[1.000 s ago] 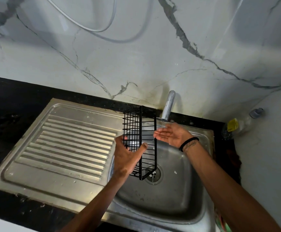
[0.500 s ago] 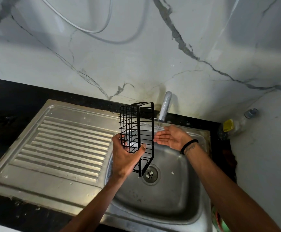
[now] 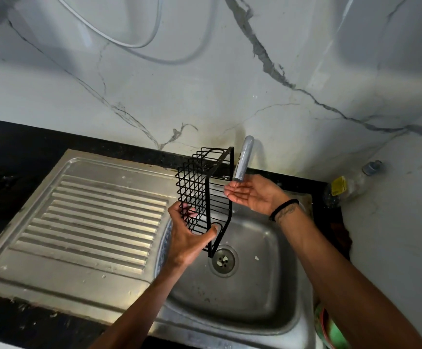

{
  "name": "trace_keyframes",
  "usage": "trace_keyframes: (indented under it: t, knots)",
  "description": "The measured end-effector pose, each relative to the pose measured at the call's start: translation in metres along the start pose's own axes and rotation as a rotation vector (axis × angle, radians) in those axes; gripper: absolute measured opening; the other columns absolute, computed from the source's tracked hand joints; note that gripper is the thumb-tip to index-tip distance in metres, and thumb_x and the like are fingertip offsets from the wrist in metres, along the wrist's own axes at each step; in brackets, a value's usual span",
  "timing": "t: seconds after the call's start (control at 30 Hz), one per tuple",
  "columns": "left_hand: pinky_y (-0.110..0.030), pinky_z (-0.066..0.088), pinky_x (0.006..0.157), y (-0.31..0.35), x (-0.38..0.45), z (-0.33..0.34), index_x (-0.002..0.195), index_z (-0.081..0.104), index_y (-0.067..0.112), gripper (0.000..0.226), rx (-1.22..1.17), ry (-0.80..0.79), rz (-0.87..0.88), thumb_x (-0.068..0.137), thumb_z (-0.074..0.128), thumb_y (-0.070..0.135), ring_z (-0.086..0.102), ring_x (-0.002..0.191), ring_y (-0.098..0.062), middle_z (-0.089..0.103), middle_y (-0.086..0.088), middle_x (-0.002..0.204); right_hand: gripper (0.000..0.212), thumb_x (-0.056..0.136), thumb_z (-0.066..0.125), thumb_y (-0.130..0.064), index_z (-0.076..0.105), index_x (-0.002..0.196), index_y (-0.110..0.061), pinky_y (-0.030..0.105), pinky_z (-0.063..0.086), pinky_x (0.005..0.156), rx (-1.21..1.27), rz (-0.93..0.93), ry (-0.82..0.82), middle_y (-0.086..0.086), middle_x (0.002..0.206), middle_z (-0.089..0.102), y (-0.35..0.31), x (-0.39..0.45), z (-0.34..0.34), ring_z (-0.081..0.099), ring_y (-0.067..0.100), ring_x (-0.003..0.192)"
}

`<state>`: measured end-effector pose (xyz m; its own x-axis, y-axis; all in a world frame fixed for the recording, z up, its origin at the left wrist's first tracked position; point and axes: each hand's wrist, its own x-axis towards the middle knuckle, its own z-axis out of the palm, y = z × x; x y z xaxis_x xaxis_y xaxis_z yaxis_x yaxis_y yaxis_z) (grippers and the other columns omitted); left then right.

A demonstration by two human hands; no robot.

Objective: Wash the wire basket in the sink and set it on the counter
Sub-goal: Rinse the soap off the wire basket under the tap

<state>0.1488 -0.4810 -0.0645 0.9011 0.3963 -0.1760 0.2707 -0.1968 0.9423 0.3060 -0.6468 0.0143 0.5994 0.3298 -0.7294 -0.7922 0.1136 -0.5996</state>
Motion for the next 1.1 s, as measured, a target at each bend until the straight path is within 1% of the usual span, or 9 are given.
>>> trace_keyframes:
  t: [0.13, 0.23, 0.37, 0.57, 0.7, 0.77, 0.93, 1.03, 1.1]
  knots:
    - [-0.038, 0.047, 0.095, 0.001, 0.002, 0.002, 0.125, 0.021, 0.043, 0.096, 0.003, -0.007, 0.045, 0.054, 0.085, 0.047, 0.050, 0.110, -0.017, 0.046, -0.006, 0.119, 0.037, 0.108, 0.043, -0.019, 0.065, 0.107, 0.010, 0.042, 0.058, 0.093, -0.112, 0.028, -0.075, 0.027, 0.109, 0.074, 0.002, -0.005, -0.003, 0.073, 0.037, 0.104]
    - [-0.025, 0.042, 0.088, 0.002, 0.002, 0.003, 0.123, 0.024, 0.047, 0.090, 0.005, -0.014, 0.083, 0.055, 0.082, 0.043, 0.050, 0.103, -0.014, 0.047, -0.005, 0.113, 0.044, 0.110, 0.040, -0.026, 0.064, 0.117, 0.010, 0.046, 0.055, 0.101, -0.412, 0.098, -0.073, 0.028, 0.114, 0.071, 0.008, -0.005, -0.005, 0.071, 0.038, 0.107]
    - [-0.034, 0.046, 0.095, -0.001, 0.002, 0.005, 0.125, 0.027, 0.026, 0.093, 0.009, -0.017, 0.088, 0.055, 0.086, 0.044, 0.052, 0.109, -0.021, 0.049, -0.007, 0.116, 0.042, 0.109, 0.044, -0.027, 0.063, 0.120, 0.010, 0.043, 0.055, 0.101, -0.653, 0.104, 0.003, 0.028, 0.118, 0.067, 0.017, 0.000, -0.004, 0.069, 0.036, 0.109]
    - [-0.029, 0.041, 0.100, 0.009, 0.002, 0.004, 0.128, 0.023, 0.027, 0.101, 0.021, -0.050, 0.064, 0.051, 0.083, 0.051, 0.049, 0.113, -0.019, 0.047, -0.005, 0.122, 0.033, 0.107, 0.046, -0.016, 0.063, 0.118, 0.011, 0.042, 0.057, 0.095, -0.391, 0.046, 0.032, 0.028, 0.115, 0.070, 0.014, 0.003, -0.005, 0.070, 0.037, 0.108]
    - [-0.016, 0.041, 0.086, 0.008, 0.001, 0.003, 0.122, 0.026, 0.030, 0.093, 0.018, -0.040, 0.059, 0.051, 0.082, 0.051, 0.055, 0.105, -0.016, 0.051, -0.006, 0.114, 0.027, 0.107, 0.045, -0.012, 0.064, 0.100, 0.006, 0.040, 0.060, 0.086, -0.100, -0.048, 0.092, 0.027, 0.108, 0.072, 0.004, 0.000, -0.006, 0.071, 0.036, 0.101]
    - [-0.011, 0.040, 0.084, 0.006, 0.001, 0.004, 0.123, 0.027, 0.028, 0.093, 0.010, -0.035, 0.041, 0.051, 0.083, 0.049, 0.056, 0.105, -0.016, 0.052, -0.006, 0.114, 0.029, 0.108, 0.044, -0.015, 0.063, 0.104, 0.007, 0.039, 0.060, 0.082, 0.015, -0.053, 0.082, 0.026, 0.103, 0.072, -0.002, -0.004, -0.005, 0.072, 0.035, 0.095]
    - [-0.030, 0.046, 0.093, 0.000, 0.001, 0.007, 0.130, 0.030, 0.026, 0.098, 0.001, -0.049, -0.035, 0.051, 0.085, 0.046, 0.056, 0.109, -0.019, 0.052, -0.006, 0.116, 0.032, 0.108, 0.045, -0.018, 0.061, 0.121, 0.006, 0.041, 0.061, 0.088, 0.161, -0.076, -0.065, 0.027, 0.105, 0.074, -0.006, -0.014, 0.005, 0.074, 0.035, 0.095]
    - [-0.045, 0.049, 0.103, -0.004, 0.004, 0.006, 0.137, 0.032, 0.028, 0.115, -0.046, -0.060, -0.115, 0.047, 0.094, 0.065, 0.056, 0.121, -0.025, 0.054, -0.011, 0.131, 0.031, 0.105, 0.047, -0.014, 0.062, 0.117, 0.010, 0.041, 0.059, 0.091, 0.264, -0.106, -0.152, 0.027, 0.108, 0.074, -0.006, -0.022, 0.011, 0.075, 0.033, 0.096]
    - [-0.056, 0.046, 0.110, -0.012, 0.008, 0.004, 0.143, 0.030, 0.040, 0.123, -0.079, -0.068, -0.248, 0.043, 0.092, 0.075, 0.053, 0.133, -0.028, 0.052, -0.010, 0.147, 0.028, 0.104, 0.049, -0.011, 0.063, 0.114, 0.010, 0.041, 0.059, 0.092, 0.356, -0.115, -0.191, 0.026, 0.110, 0.073, -0.004, -0.027, 0.014, 0.075, 0.033, 0.097]
